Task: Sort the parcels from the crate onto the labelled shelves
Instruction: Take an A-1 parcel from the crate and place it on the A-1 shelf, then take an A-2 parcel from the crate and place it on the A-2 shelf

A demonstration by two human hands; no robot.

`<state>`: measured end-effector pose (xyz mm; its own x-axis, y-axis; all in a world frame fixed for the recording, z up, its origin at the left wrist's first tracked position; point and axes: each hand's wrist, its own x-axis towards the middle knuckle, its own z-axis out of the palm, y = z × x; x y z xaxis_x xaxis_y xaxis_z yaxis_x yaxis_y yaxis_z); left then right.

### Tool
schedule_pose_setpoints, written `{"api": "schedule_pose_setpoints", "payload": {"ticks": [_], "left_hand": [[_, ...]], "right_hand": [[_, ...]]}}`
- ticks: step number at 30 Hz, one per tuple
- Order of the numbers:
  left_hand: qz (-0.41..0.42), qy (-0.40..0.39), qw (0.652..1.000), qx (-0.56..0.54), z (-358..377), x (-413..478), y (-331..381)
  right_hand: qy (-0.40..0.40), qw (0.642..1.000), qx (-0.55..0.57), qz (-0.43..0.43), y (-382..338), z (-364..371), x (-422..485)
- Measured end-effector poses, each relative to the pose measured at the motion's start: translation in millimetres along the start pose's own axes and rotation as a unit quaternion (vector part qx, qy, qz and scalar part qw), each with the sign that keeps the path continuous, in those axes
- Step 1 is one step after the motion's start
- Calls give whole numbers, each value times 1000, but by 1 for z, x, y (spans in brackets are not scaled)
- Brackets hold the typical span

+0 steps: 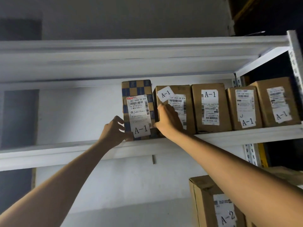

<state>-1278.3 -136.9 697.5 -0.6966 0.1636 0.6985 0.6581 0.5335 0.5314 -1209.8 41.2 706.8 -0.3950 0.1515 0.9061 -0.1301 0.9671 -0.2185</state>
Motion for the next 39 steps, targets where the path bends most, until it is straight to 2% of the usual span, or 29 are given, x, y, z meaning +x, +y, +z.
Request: {"api": "schedule_pose_setpoints", "payload": {"ticks": [5, 11, 14, 17, 20, 24, 27, 31, 37, 39], "left_hand": [[-5, 0, 999, 54, -9, -9, 0], [-8, 39, 981, 191, -47, -46, 5], [-44, 78, 966, 242, -71, -77, 10], [-101, 115, 942, 300, -95, -122, 12], [-180, 138, 907, 356, -119, -186, 15], [-265, 160, 851, 424, -157, -291, 39], [-359, 160, 784, 481, -188, -375, 73], [-469, 167, 686, 531, -213, -476, 128], [-558, 207, 584, 552, -226, -591, 220], [-586, 229, 546, 553, -223, -637, 257]], "right_hand": [[-36, 998, -21, -40, 3, -10, 1], [-58, 987, 83, -126, -38, -6, -5], [-88, 970, 131, -183, -64, -1, -17], [-156, 935, 195, -251, -94, 7, -42], [-215, 887, 257, -318, -126, 8, -84], [-297, 802, 335, -397, -181, -2, -153], [-351, 731, 381, -444, -233, -28, -207], [-392, 615, 468, -499, -277, -93, -270], [-400, 495, 518, -571, -325, -204, -358], [-400, 440, 535, -601, -336, -246, -390]]}}
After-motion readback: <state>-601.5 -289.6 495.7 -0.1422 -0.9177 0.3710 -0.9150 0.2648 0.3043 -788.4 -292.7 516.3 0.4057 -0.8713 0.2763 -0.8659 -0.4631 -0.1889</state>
